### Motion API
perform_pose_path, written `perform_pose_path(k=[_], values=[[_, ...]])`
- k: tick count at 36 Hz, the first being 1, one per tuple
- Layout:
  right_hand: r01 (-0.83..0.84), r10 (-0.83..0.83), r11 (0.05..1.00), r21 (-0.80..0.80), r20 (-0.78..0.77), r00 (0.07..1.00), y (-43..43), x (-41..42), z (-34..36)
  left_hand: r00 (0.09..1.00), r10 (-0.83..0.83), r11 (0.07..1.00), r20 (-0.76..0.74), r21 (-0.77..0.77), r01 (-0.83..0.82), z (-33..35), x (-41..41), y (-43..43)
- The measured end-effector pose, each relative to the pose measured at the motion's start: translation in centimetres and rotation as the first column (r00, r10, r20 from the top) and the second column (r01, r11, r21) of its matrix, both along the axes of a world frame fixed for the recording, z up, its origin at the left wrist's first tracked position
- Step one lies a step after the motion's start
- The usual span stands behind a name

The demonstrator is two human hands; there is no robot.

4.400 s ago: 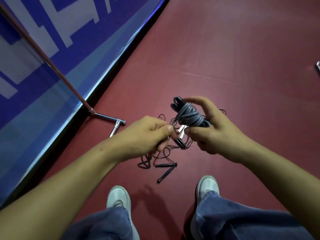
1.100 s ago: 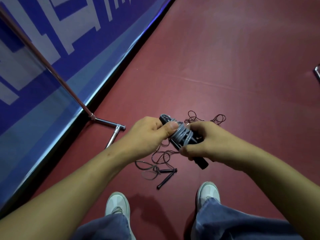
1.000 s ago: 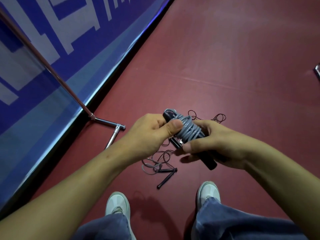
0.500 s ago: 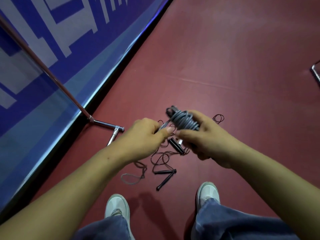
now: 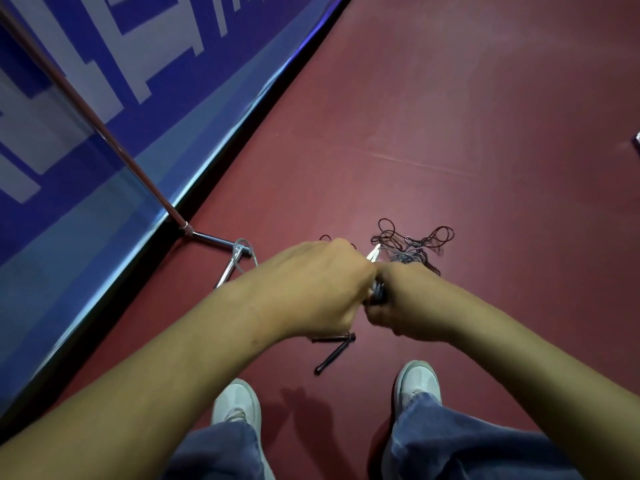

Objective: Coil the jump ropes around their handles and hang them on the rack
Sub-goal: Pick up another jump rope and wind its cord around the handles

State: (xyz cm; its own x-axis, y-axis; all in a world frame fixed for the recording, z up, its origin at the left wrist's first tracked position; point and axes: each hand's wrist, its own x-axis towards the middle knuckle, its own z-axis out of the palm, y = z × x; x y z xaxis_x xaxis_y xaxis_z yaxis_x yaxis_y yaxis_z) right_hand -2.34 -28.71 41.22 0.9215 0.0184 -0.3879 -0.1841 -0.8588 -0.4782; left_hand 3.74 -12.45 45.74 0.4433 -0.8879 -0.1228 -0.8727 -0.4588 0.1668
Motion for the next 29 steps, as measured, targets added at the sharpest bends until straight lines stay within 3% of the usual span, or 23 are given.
perform_pose_path(k=[4,7,12,15,19,23,25,27,29], values=[[-0.305,0.314,0.937,-0.169,0.031,0.949,1.1,-0.6,1.3,0.957,0.017,0.968,-0.291,-0.234,-0.088,-0.5,2.4,1.8],[-0.358,0.369,0.926,-0.115,0.083,0.926,1.5,-1.0,1.8,0.899,0.089,0.922,-0.428,-0.307,-0.237,-0.5,3.9,2.7],[-0.303,0.285,0.948,0.097,0.162,0.945,1.5,-1.0,2.6,0.678,0.152,0.838,-0.719,-0.27,-0.474,-1.5,5.0,4.1],[-0.215,0.161,0.93,0.299,0.197,0.967,1.2,-1.4,3.1,0.509,0.08,0.825,-0.857,-0.229,-0.517,-2.4,4.8,4.5],[-0.041,-0.115,0.778,0.626,0.206,0.972,0.3,-1.6,3.6,0.311,0.026,0.822,-0.95,-0.156,-0.547,-3.6,3.7,4.2],[0.091,-0.371,0.592,0.801,0.171,0.913,-1.0,-1.0,3.8,0.316,0.096,0.84,-0.944,-0.093,-0.534,-3.6,2.5,3.6],[0.167,-0.443,0.577,0.8,0.135,0.886,-1.8,-0.6,3.6,0.351,0.144,0.847,-0.925,-0.068,-0.527,-3.3,2.0,3.6],[0.255,-0.479,0.595,0.763,0.081,0.874,-2.5,-0.3,2.9,0.461,0.208,0.864,-0.863,-0.059,-0.501,-2.8,1.9,3.4],[0.33,-0.491,0.614,0.717,0.019,0.871,-2.9,-0.1,2.3,0.652,0.25,0.904,-0.716,-0.069,-0.422,-1.9,1.6,3.1]])
